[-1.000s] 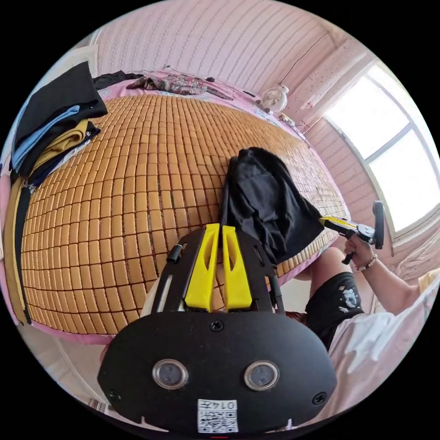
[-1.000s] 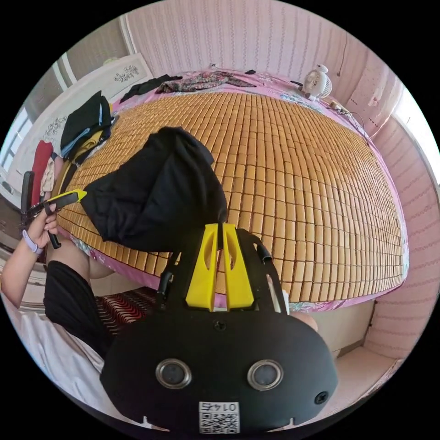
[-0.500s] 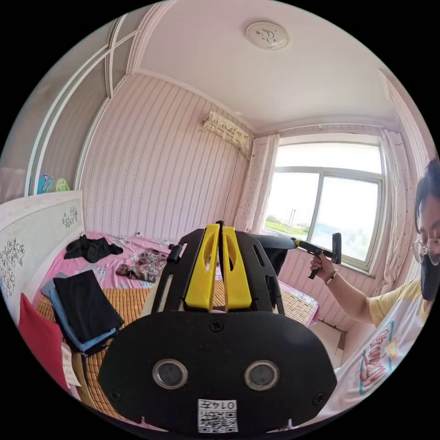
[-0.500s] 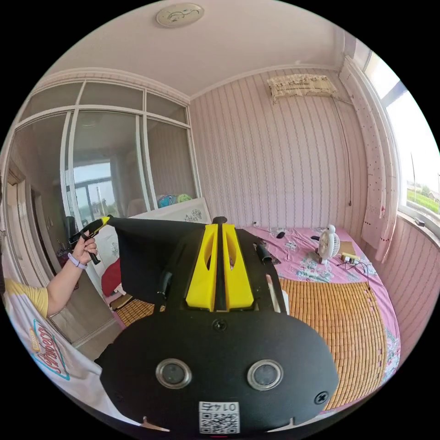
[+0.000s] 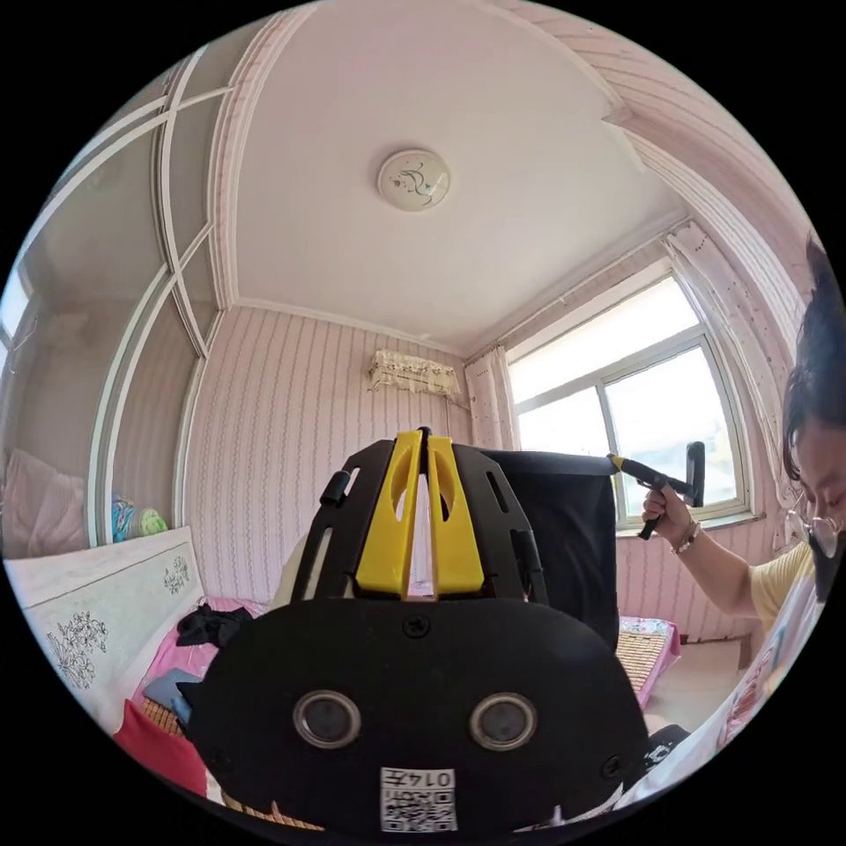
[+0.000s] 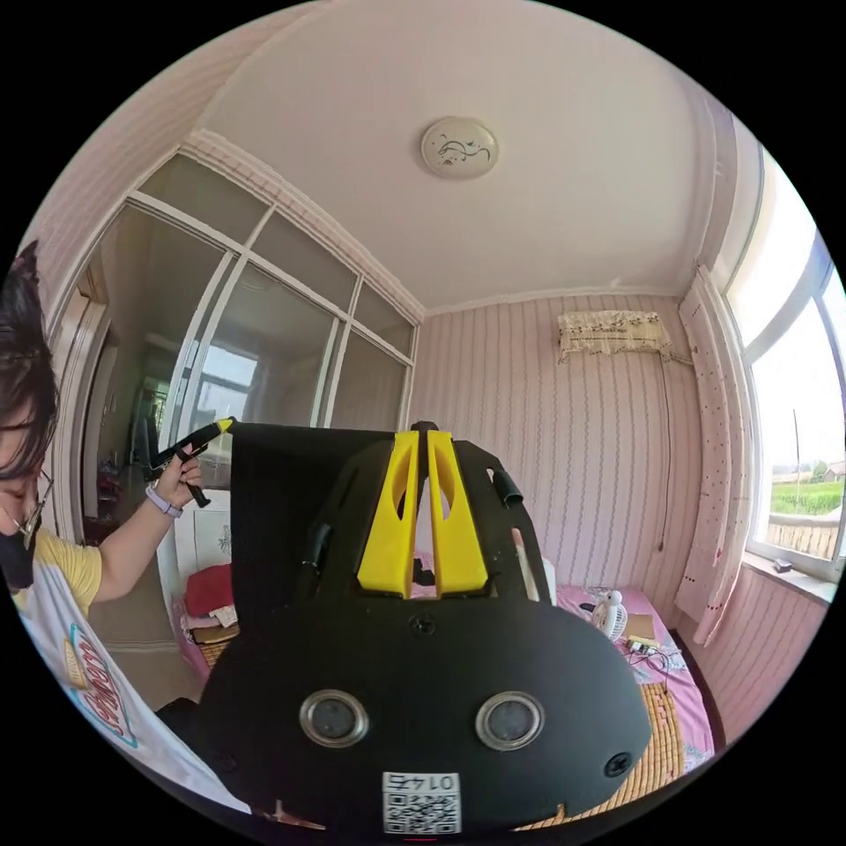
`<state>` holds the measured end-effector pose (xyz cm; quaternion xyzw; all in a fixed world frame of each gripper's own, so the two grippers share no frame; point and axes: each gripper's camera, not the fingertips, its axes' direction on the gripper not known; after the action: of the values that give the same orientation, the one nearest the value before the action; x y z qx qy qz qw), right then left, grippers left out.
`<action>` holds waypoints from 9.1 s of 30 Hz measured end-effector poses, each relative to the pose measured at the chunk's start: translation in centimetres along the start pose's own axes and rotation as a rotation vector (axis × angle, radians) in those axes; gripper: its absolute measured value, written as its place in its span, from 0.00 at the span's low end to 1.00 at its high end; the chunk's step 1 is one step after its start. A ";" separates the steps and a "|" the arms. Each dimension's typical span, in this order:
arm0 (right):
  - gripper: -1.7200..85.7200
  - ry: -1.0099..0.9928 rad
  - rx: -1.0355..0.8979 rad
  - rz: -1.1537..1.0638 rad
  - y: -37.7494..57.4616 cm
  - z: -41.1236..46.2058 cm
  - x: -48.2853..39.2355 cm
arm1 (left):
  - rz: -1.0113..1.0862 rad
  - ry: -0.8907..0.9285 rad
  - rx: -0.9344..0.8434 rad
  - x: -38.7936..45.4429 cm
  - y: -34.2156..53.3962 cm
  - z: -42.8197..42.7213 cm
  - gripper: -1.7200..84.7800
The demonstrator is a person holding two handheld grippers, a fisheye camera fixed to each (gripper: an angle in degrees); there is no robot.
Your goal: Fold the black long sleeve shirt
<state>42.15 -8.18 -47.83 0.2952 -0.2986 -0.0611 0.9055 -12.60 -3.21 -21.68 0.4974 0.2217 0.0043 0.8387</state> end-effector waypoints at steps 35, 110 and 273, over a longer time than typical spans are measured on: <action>0.02 -0.225 -0.071 0.413 11.6 18.7 26.4 | 0.004 -0.065 -0.277 -6.6 16.6 24.3 0.01; 0.05 0.390 -0.902 0.944 49.8 14.7 38.4 | -0.700 -0.319 -1.277 -10.0 72.0 -2.5 0.02; 0.11 0.153 -1.330 0.432 51.8 28.2 24.5 | -0.416 -0.105 -1.585 -5.6 78.6 6.7 0.12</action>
<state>42.44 13.15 12.37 -0.3836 -0.1853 -0.0285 0.9043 1.68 29.65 48.84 -0.2944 0.2012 -0.0193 0.9341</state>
